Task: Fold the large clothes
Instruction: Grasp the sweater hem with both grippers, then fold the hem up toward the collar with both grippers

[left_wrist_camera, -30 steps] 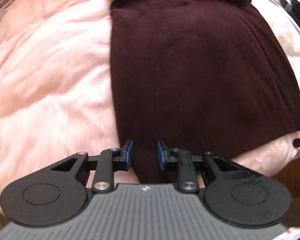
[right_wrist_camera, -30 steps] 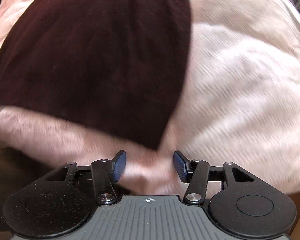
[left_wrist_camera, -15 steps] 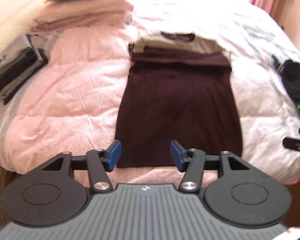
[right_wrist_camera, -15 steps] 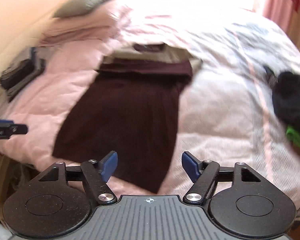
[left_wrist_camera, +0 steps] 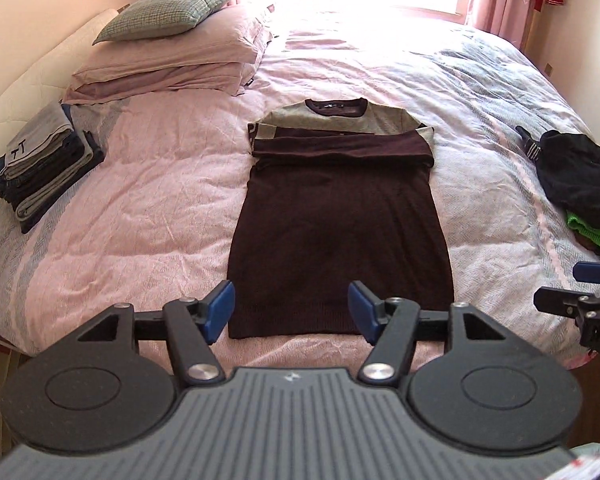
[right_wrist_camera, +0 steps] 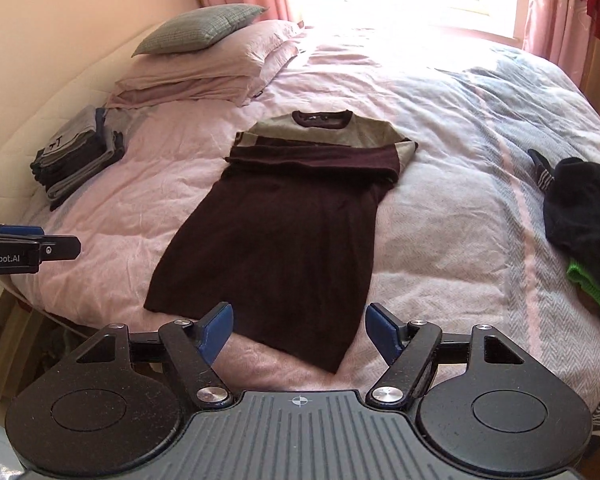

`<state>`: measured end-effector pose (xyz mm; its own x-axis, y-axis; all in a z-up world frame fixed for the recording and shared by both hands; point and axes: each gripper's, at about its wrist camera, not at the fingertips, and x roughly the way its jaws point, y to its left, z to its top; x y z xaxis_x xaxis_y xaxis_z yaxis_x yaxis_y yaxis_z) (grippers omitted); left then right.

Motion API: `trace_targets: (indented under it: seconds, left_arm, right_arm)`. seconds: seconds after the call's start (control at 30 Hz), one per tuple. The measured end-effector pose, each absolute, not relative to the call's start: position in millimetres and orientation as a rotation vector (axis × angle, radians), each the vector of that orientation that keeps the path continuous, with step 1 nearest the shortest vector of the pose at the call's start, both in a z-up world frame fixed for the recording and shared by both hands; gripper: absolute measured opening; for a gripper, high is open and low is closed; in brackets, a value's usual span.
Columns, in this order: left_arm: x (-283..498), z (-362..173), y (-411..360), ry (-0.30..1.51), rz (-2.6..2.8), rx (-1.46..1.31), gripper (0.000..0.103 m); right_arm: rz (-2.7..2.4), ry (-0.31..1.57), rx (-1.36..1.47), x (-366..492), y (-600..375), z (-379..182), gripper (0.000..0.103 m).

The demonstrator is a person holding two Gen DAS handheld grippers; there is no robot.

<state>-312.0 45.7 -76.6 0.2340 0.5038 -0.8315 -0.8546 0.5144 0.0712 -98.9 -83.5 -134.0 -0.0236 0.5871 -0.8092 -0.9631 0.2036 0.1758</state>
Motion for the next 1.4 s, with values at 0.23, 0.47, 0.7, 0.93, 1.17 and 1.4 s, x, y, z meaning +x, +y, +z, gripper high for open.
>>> trace_targets:
  seconds: [0.23,0.47,0.7,0.93,1.17,1.4]
  left_arm:
    - [-314.1,-104.4,87.5,0.956,0.9,-0.44,0.06]
    - [-348.4,-172.2,157.2,0.96,0.813,-0.482,0.064]
    - [-395.9,-272.2,215.9,0.931,0.677,-0.666,0.055]
    - [-434.3,-362.1,244.0,0.791,0.564,-0.914,0.046]
    - [-461.6,-390.9,243.3,0.587,0.474,-1.0,0.045]
    - [-449.3,-413.8,258.7,0.474,0.373,-1.129,0.039]
  right_arm:
    - [1.245,0.954,-0.477,-91.7,-61.4,-158.0,0.07]
    - [1.188,1.046,-0.381,-65.1,-28.6,-218.3,0.07]
    - [1.181,1.091,-0.277,-38.8,-28.1,-311.1,0.07]
    - [1.204,1.197,-0.041,2.0,-52.1,-391.8,0.07]
    - [1.305,1.258,0.231,30.6,-85.6,-414.8,0.069]
    - [1.365,1.396,0.322,48.8,-65.8,-435.7,0.037]
